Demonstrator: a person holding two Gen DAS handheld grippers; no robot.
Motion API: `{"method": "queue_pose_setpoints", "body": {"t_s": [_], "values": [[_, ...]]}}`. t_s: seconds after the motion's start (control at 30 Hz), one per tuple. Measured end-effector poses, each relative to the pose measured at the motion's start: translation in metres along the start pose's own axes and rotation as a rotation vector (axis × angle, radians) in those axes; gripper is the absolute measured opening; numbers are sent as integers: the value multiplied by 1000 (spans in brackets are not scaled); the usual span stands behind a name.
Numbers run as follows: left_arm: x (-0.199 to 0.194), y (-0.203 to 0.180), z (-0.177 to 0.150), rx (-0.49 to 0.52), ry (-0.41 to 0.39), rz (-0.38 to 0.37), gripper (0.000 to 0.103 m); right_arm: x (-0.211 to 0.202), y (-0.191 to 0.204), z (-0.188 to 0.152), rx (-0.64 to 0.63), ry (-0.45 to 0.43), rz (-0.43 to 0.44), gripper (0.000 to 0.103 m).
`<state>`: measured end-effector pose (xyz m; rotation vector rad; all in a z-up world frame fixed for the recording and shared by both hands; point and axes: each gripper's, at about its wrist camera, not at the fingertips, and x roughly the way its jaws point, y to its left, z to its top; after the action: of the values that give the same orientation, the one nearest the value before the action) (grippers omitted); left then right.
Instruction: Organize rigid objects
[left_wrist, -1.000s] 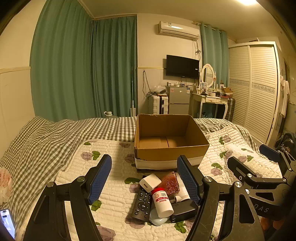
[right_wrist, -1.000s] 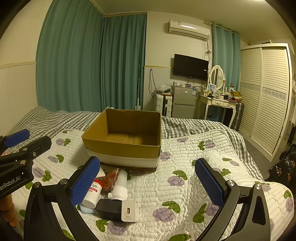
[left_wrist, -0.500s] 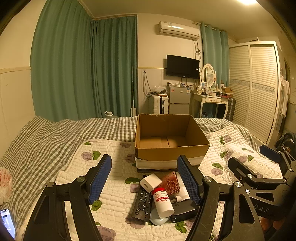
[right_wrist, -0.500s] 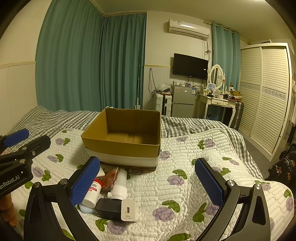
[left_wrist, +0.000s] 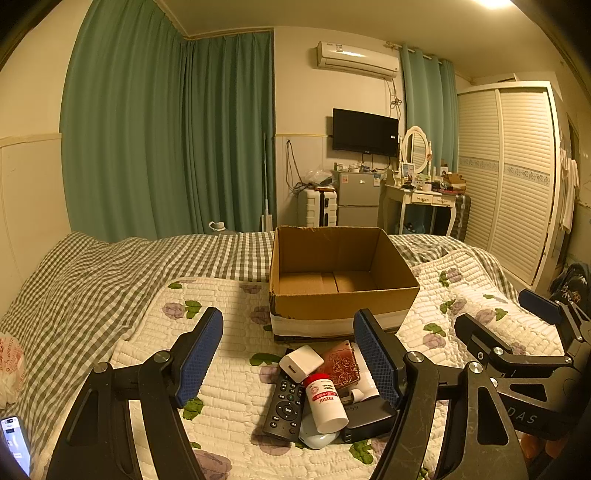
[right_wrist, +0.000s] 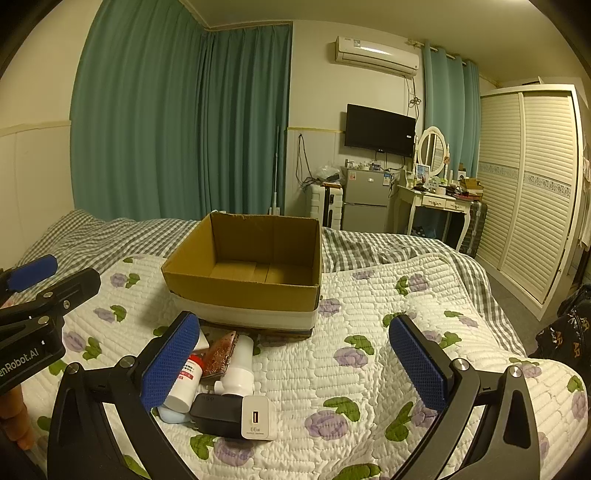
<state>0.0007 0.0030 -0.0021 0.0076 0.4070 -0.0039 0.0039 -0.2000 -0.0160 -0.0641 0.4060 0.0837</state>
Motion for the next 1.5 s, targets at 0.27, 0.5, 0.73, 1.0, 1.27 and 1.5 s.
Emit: {"method": "queue_pose_setpoints", "body": {"t_s": [0.27,0.5,0.73,1.0,1.27,1.5], "values": [[0,0,0,1,0,0,76,2,1,1,-6,3,2,103],[0,0,0,1,0,0,76,2,2,3,-8,6,2,103],[0,0,0,0,0,0,76,3,3,4,-9,7,3,103],[0,0,0,1,1,1,76,3,3,3,-14,9,3,103],[2,3,-3,0,4,5,76,4,3,0,-15,13,7,103],[15,6,-10,-3,51,19,76,18,-1,-6,-15,69,12,103]]}}
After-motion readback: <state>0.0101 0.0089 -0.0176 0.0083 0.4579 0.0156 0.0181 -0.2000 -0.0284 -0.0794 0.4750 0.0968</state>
